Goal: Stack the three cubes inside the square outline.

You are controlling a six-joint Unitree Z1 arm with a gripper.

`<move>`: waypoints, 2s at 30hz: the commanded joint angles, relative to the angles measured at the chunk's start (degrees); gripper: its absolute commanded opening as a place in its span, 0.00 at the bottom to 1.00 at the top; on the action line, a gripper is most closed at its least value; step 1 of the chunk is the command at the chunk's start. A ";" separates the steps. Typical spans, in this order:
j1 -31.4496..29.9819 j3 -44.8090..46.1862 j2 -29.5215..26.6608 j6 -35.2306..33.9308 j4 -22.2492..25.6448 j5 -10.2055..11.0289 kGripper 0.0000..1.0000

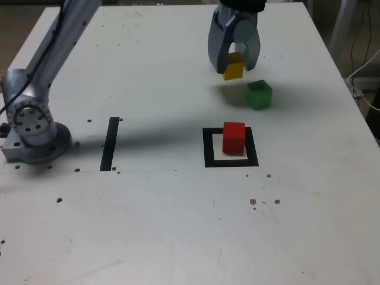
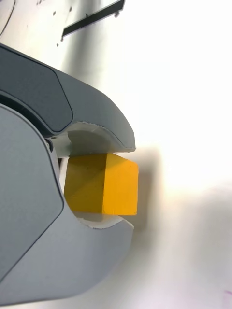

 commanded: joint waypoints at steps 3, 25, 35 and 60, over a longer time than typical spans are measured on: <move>-3.49 2.63 -4.03 0.11 1.57 -0.03 0.28; -21.73 11.53 -10.73 -2.59 0.08 -1.52 0.29; -23.31 12.29 -9.22 -2.28 -1.00 -1.37 0.29; -24.16 14.30 -6.50 -1.71 -5.76 -2.51 0.29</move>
